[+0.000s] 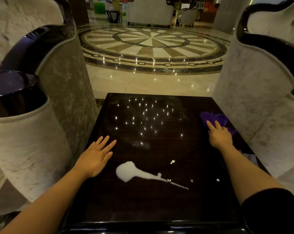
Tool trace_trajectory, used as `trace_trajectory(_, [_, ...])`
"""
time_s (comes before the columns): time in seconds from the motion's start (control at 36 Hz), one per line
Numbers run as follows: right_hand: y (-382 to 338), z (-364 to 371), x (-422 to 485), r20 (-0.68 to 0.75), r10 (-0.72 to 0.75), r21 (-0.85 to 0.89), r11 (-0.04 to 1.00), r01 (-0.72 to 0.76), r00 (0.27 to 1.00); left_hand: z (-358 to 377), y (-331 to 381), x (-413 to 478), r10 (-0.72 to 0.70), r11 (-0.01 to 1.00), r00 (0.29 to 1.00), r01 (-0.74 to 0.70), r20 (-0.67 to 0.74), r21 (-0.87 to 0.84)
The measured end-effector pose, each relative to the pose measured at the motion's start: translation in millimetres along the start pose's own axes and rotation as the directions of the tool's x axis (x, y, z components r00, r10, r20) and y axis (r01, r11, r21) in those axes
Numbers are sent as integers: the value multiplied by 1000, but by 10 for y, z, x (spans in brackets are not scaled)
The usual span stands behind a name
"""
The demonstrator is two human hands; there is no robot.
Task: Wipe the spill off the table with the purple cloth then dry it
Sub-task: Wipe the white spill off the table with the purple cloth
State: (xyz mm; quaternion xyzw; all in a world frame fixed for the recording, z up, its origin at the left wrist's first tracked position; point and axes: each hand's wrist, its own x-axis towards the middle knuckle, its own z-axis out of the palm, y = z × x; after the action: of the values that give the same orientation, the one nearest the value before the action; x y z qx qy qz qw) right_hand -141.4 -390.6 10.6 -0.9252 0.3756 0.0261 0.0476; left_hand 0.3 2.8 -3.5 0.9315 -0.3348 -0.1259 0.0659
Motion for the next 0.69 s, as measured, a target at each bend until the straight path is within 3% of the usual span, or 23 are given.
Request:
trace_trajectory(0.39, [-440,119,-406,-23,-179,56,982,180,984,35,-7,-22,1,999,1000,-2,-25,-51])
trace_trajectory(0.69, [-955,253,-830,-56,-417,133,897,421,907,60,11,-94,-9,996,997,2,-77,-87])
